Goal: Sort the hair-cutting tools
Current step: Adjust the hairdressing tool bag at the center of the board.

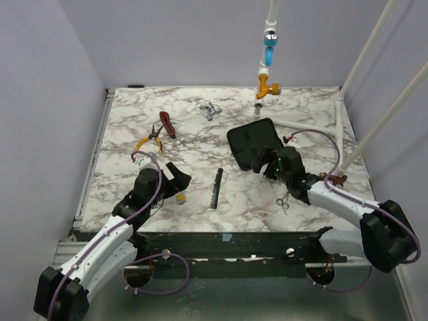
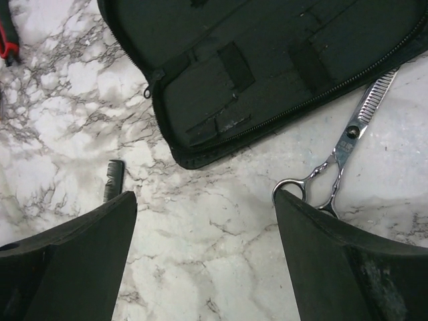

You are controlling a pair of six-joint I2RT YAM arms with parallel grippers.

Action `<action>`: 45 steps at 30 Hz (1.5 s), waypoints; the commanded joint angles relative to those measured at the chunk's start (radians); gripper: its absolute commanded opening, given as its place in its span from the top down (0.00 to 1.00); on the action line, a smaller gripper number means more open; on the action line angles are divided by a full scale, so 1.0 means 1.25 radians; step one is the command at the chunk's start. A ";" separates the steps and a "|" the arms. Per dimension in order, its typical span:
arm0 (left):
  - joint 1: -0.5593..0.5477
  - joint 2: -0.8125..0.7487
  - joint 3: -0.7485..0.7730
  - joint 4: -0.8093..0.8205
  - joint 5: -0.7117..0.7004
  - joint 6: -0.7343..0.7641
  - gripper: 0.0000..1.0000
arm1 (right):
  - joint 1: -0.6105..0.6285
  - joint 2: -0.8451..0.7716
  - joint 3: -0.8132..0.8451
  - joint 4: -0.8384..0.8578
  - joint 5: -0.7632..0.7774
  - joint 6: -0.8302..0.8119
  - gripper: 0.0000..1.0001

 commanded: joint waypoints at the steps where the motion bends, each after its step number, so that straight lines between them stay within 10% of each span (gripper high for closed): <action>1: -0.005 -0.016 -0.035 0.075 0.033 -0.015 0.03 | 0.000 0.086 0.062 0.048 -0.007 -0.005 0.17; 26: -0.006 -0.100 -0.101 0.030 0.011 -0.025 0.04 | 0.137 0.491 0.367 -0.076 0.091 -0.141 0.58; 45: -0.006 -0.187 -0.130 -0.029 -0.020 -0.037 0.05 | 0.300 0.548 0.428 -0.076 0.065 0.085 0.63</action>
